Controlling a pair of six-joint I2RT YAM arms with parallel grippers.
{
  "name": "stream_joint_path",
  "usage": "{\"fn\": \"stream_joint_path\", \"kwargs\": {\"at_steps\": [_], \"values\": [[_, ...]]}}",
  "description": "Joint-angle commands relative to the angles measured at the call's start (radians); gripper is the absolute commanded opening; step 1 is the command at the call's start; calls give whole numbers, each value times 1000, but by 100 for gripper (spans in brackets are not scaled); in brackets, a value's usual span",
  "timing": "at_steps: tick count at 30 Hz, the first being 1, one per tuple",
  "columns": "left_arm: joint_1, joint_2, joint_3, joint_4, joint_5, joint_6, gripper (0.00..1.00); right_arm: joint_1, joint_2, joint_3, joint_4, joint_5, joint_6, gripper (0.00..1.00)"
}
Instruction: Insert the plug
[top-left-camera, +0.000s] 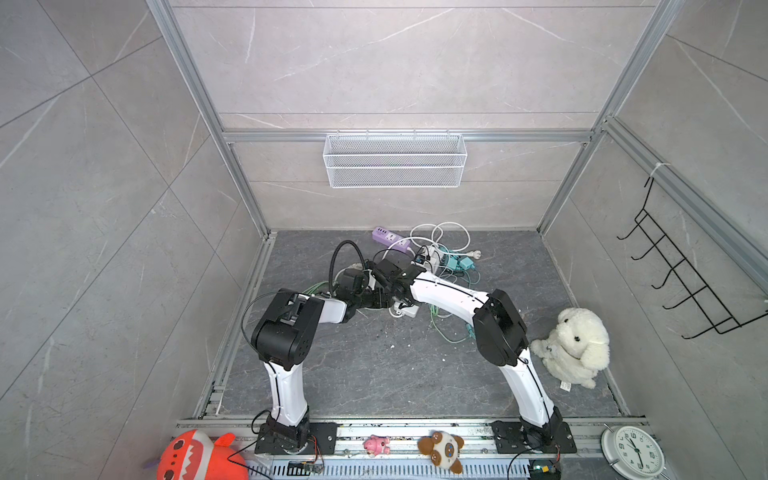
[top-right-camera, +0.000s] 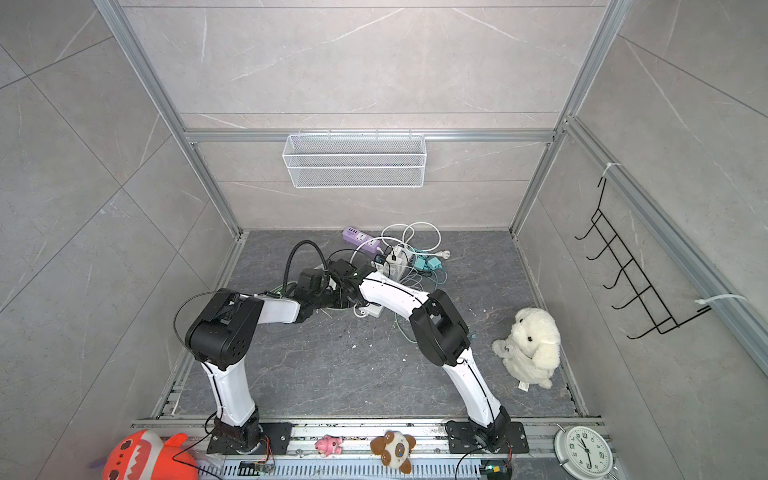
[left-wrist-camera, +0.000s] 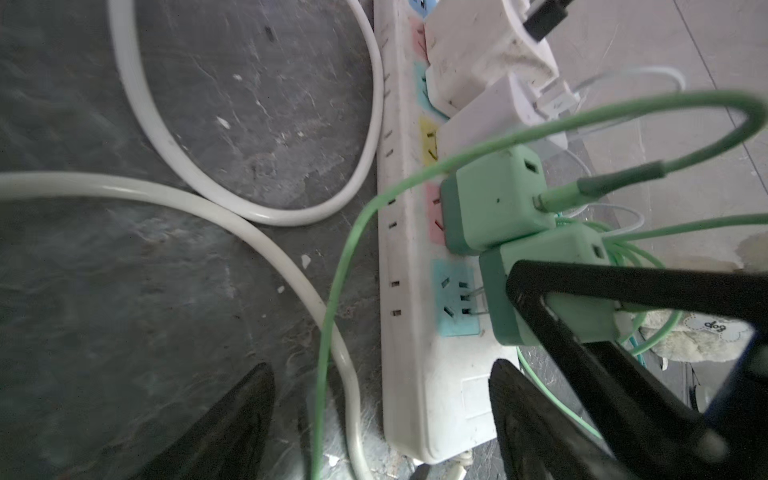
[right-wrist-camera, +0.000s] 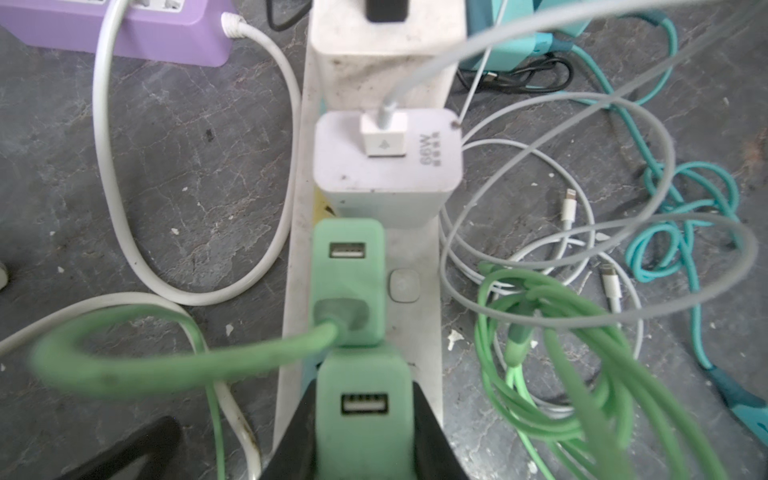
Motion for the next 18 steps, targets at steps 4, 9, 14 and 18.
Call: {"fn": "stream_joint_path", "kwargs": {"at_steps": [4,9,14,18], "values": [[-97,62,38,-1,43,-5,79,-92,23,-219,-25,-93,-23,0],[-156,83,32,40,48,-37,78,-109,-27,-260,53,-141,-90,0],[-233,61,13,80,47,-60,78,-108,-88,-304,82,-162,-111,0],[-278,43,7,96,47,-67,78,-109,-152,-359,116,-161,-146,0]]}}
